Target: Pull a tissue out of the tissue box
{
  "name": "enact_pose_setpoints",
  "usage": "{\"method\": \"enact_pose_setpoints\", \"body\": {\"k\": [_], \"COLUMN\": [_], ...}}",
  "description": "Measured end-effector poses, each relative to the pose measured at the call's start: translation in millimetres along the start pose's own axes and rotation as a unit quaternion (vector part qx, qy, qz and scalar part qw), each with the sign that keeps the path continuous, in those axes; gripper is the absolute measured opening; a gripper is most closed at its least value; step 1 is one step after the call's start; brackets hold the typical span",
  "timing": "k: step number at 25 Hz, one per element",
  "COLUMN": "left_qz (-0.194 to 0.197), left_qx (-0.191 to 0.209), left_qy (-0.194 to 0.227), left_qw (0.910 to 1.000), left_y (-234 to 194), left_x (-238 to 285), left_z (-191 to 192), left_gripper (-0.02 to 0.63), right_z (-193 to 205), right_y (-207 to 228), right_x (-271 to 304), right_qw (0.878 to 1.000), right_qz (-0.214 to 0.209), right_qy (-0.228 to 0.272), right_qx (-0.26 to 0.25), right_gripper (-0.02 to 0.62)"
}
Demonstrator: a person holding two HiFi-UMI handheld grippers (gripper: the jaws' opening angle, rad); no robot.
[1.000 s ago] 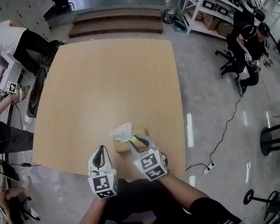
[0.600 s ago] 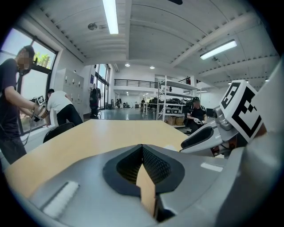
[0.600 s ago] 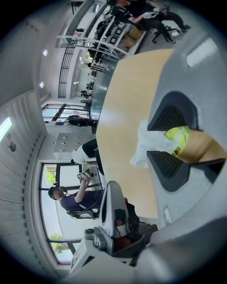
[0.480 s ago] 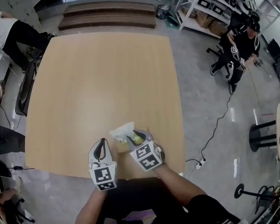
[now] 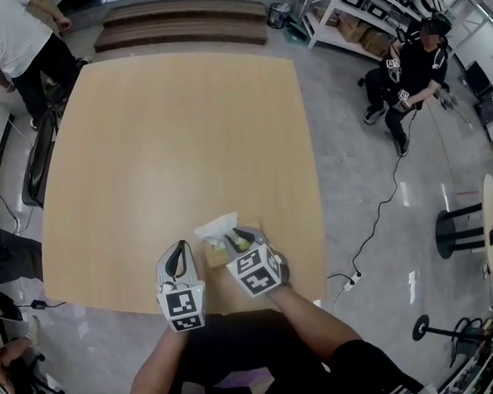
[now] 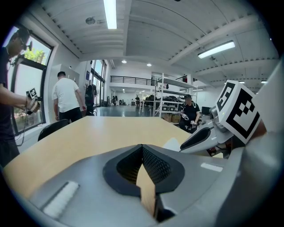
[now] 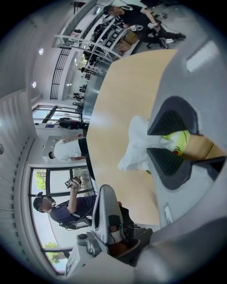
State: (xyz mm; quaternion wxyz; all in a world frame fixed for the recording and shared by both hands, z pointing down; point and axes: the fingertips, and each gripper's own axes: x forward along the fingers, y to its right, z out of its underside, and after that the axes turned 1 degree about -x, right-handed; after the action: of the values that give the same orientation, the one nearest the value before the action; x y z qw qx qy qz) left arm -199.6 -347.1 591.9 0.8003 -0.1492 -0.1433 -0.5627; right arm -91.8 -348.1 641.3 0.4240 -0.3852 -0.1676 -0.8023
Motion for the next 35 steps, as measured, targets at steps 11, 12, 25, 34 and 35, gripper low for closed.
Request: {"method": "enact_pose_setpoints", "body": {"k": [11,12,25,34,35], "left_qz": [-0.001,-0.003,-0.039,-0.062,-0.065], "left_qx": [0.005,0.004,-0.009,-0.021,-0.023], "left_qy": [0.012,0.012,0.034,0.026,0.026], "left_qw": [0.9999,0.9999,0.9986,0.9975,0.9973], "left_y": [15.2,16.9,55.1,64.3,64.4], "left_x": [-7.2,-8.4,-45.2,-69.1,-73.8], "left_z": [-10.6,-11.1,-24.7,-12.4,-10.7], "left_gripper": [0.018,0.018,0.018,0.018,0.018], "right_z": [-4.7,-6.7,-38.8,-41.9,-40.0], "right_y": [4.8,6.5,31.9,26.5,23.4], "right_x": [-15.0,-18.3,-101.1,-135.3,-139.1], "right_qw": [1.0,0.999,0.983,0.971,0.97], "right_qz": [-0.004,-0.004,-0.001,-0.021,-0.025], "right_qy": [0.024,0.032,0.176,0.233,0.235], "right_qx": [0.019,0.021,0.043,0.047,0.049], "right_gripper": [0.002,0.002,0.0,0.0,0.0]}}
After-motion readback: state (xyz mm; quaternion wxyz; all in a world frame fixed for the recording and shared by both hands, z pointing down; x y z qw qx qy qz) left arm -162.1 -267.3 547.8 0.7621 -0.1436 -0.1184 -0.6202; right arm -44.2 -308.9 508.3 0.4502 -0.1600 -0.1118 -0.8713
